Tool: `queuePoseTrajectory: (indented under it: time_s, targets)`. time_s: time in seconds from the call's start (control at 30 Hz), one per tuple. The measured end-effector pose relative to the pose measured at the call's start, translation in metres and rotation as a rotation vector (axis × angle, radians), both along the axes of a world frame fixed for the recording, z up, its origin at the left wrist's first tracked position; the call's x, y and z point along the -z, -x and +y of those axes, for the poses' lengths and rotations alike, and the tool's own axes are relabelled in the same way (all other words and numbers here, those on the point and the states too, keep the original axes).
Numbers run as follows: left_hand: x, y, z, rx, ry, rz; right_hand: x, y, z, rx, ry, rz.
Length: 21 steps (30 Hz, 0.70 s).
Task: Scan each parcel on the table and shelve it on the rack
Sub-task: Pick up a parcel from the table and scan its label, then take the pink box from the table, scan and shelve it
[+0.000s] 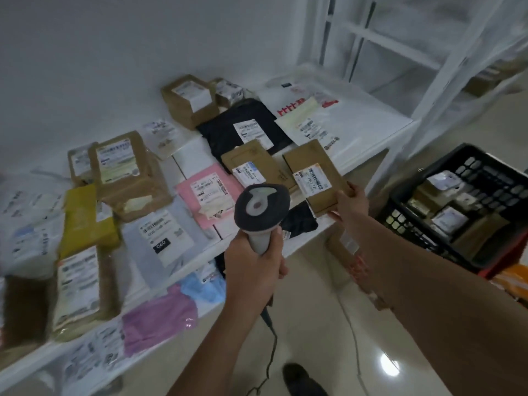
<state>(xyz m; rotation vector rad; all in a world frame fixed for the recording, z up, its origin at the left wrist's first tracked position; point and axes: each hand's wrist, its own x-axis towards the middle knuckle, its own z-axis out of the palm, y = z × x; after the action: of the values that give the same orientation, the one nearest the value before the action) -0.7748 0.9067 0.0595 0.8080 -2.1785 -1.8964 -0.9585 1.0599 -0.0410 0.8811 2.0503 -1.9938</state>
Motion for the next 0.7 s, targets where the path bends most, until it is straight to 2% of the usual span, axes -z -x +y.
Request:
queuePoseTrajectory:
  time_s: [0.17, 0.27, 0.4, 0.5, 0.6, 0.7]
  targets:
    - [0.004, 0.01, 0.016, -0.061, 0.037, -0.042, 0.01, 0.038, -0.008, -0.137, -0.109, -0.033]
    - [0.004, 0.012, 0.015, -0.105, 0.049, -0.067, 0.012, 0.05, -0.018, -0.246, -0.342, -0.001]
    - [0.003, 0.003, 0.009, -0.159, 0.059, -0.07, 0.006, 0.048, -0.037, -0.322, -0.48, 0.016]
    - [0.002, -0.013, -0.004, -0.207, 0.04, -0.062, 0.0, 0.032, -0.06, -0.398, -0.718, 0.051]
    - [-0.004, -0.036, -0.027, -0.271, 0.012, -0.051, -0.01, 0.007, -0.097, -0.494, -0.942, 0.262]
    - [-0.013, -0.073, -0.059, -0.352, 0.002, -0.017, -0.024, -0.036, -0.157, -0.615, -1.001, 0.497]
